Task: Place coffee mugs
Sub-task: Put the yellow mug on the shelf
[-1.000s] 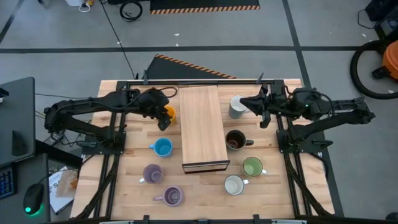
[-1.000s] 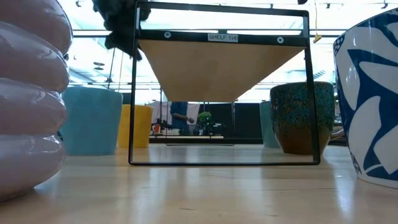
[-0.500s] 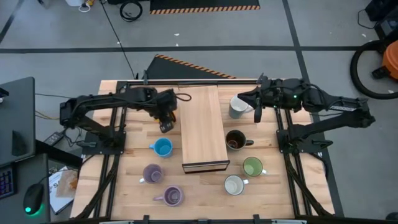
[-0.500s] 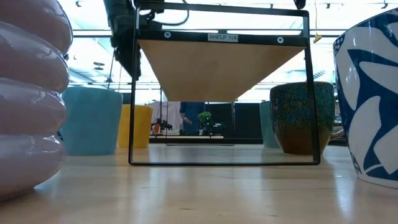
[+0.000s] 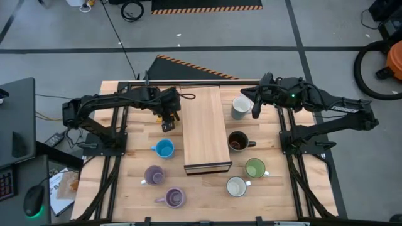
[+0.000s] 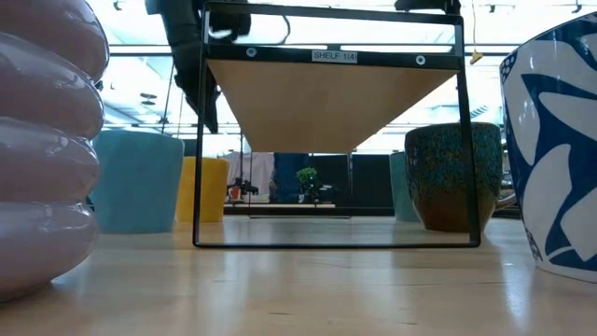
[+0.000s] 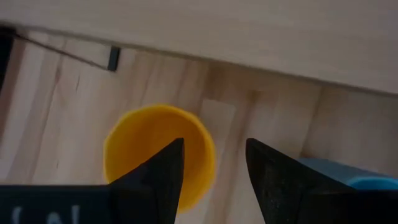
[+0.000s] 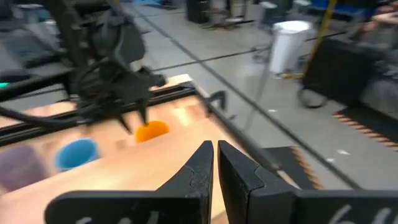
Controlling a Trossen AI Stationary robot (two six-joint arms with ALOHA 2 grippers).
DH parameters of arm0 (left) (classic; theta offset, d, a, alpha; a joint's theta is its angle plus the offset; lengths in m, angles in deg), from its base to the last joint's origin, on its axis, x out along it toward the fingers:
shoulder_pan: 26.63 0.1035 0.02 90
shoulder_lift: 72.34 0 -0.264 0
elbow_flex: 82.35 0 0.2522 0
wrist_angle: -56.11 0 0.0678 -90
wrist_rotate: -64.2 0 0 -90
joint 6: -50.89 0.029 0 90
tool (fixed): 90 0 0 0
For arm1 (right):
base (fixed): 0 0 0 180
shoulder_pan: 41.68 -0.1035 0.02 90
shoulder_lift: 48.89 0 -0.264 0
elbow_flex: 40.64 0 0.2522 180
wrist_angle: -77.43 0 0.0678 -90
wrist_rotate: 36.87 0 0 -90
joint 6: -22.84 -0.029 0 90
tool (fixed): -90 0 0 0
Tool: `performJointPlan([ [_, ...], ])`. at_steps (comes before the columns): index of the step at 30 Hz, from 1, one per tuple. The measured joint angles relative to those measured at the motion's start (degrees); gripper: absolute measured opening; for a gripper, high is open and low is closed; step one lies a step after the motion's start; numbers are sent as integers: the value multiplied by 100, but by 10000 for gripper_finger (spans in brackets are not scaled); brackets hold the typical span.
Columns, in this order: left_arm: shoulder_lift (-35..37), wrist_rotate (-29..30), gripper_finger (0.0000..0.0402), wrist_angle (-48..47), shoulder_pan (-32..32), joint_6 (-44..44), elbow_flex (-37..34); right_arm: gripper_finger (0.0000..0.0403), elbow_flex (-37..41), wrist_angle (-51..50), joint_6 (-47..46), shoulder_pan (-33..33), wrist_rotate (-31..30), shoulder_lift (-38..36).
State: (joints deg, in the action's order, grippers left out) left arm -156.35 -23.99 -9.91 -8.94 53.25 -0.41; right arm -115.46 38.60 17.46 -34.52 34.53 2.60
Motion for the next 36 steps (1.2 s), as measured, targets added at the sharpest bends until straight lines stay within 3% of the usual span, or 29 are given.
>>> performJointPlan([
  [9,-360,-171,176,198,-11,-471,-42,29,2,-290,65,304,236,-1],
  [19,-204,119,176,923,-227,-733,-857,29,4,-281,-20,324,371,-1],
  [29,-223,48,174,1058,-30,-326,-913,29,4,-92,-98,323,501,-1],
  [36,-223,-62,145,1044,86,-296,-1155,29,4,-69,-151,323,512,-1],
])
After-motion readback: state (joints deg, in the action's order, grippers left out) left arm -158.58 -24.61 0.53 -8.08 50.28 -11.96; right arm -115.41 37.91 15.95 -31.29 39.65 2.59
